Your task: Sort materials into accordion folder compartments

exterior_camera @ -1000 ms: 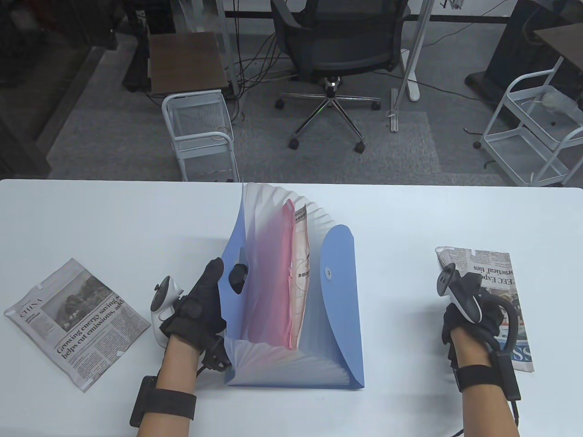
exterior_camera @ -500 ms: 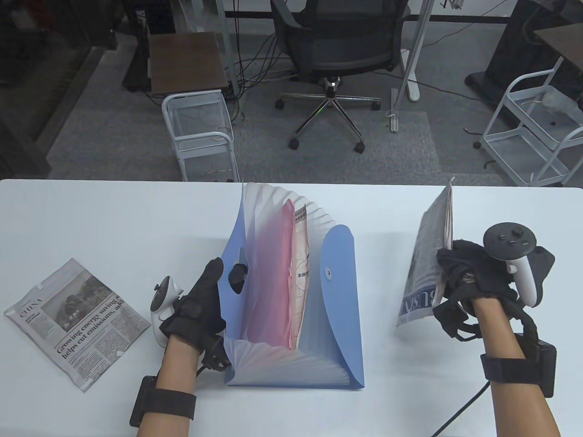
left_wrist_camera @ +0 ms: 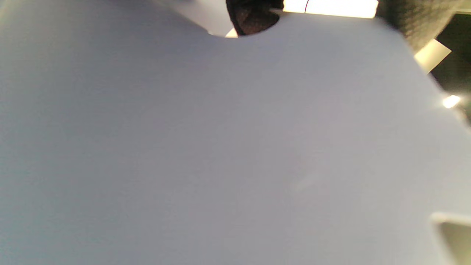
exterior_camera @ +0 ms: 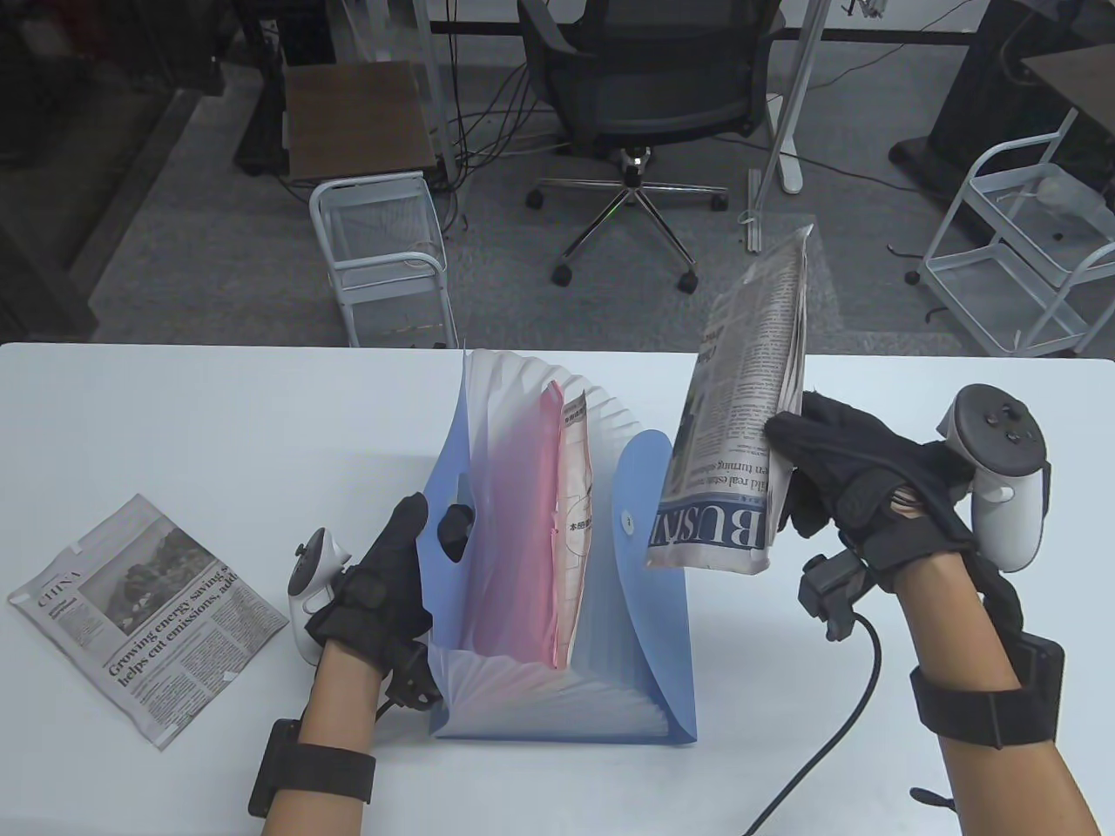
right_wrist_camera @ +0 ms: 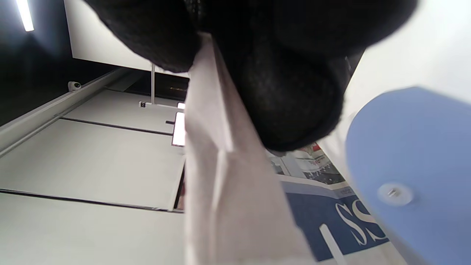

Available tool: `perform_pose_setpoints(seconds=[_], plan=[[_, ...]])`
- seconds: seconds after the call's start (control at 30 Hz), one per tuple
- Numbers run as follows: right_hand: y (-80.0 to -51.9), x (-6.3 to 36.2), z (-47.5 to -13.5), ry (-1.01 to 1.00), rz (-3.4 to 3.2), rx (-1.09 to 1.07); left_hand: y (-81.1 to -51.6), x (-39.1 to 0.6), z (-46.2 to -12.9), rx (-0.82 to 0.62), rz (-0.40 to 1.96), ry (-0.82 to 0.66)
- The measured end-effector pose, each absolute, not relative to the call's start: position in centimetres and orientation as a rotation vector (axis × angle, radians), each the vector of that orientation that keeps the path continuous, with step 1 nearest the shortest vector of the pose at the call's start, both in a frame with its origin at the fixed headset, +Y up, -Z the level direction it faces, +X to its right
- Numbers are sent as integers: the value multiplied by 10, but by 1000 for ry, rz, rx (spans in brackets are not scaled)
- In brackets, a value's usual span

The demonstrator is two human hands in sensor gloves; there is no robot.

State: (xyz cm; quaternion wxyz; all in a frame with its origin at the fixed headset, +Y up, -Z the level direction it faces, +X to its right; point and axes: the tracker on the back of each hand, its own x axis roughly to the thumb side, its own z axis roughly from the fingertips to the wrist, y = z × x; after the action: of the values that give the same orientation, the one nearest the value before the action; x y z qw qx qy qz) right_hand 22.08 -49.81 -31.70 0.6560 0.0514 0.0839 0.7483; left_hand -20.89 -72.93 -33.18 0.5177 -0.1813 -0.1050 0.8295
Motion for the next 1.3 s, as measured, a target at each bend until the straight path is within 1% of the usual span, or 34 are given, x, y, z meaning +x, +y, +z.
perform_pose_setpoints(seconds=[0.2, 0.3, 0.47, 0.67, 0.87, 1.3], plan=[[-482, 184, -315, 249, 1653, 226, -729, -209, -332, -435, 1990, -252], [-481, 166, -316, 267, 1647, 255, -729, -209, -332, -435, 1989, -252], [-487, 137, -322, 299, 1663, 275, -729, -209, -332, -435, 1990, -253], [-500, 112, -328, 344, 1693, 282, -729, -209, -332, -435, 1990, -253], [-512, 101, -332, 393, 1747, 277, -729, -209, -332, -435, 1991, -252], [-530, 92, -338, 490, 1764, 255, -729, -210, -332, -433, 1989, -252]])
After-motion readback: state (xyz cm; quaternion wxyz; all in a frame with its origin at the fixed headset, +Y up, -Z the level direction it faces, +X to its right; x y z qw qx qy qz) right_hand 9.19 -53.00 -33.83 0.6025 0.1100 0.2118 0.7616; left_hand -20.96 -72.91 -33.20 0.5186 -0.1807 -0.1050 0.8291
